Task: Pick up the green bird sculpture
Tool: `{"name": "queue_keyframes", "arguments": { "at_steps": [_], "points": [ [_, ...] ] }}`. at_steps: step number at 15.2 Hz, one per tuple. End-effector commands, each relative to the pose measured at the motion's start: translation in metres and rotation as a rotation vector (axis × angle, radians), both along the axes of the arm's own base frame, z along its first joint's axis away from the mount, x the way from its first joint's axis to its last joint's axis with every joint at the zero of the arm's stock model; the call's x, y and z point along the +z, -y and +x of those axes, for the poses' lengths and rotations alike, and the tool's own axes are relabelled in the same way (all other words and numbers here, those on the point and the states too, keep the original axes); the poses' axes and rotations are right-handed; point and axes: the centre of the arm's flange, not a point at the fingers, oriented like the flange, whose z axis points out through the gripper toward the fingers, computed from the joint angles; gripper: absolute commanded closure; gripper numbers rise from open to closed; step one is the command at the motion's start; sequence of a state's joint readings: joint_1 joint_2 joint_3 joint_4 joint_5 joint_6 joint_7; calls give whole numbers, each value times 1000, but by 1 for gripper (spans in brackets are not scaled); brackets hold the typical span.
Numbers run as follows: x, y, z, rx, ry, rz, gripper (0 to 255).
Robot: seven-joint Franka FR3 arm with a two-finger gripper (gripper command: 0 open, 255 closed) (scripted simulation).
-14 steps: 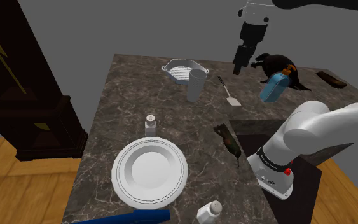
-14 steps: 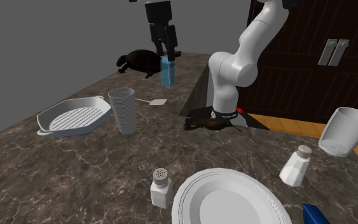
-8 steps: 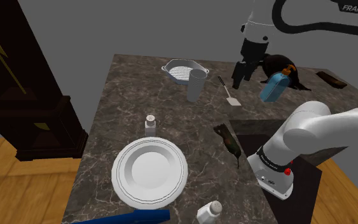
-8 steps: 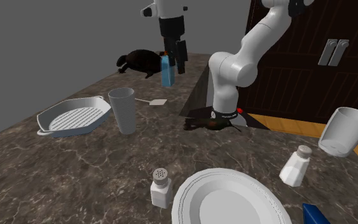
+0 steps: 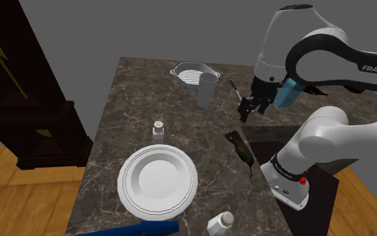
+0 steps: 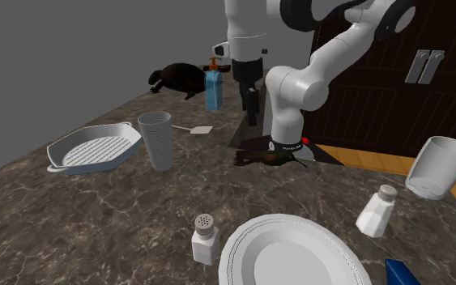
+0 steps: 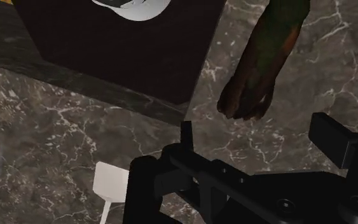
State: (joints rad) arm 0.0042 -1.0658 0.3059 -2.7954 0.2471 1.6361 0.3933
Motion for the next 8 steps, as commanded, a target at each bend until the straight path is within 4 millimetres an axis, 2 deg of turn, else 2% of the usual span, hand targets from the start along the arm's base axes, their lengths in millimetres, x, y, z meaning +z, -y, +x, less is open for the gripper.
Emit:
{"name": "queue_keyframes", "arguments": {
  "at_steps": [1, 7, 8],
  "points": [
    [-21, -13, -11, -72, 3, -14, 0],
    [-81, -59, -38, -268, 13, -54, 0],
    [-84, -60, -39, -275, 13, -56, 0]
  ]
}}
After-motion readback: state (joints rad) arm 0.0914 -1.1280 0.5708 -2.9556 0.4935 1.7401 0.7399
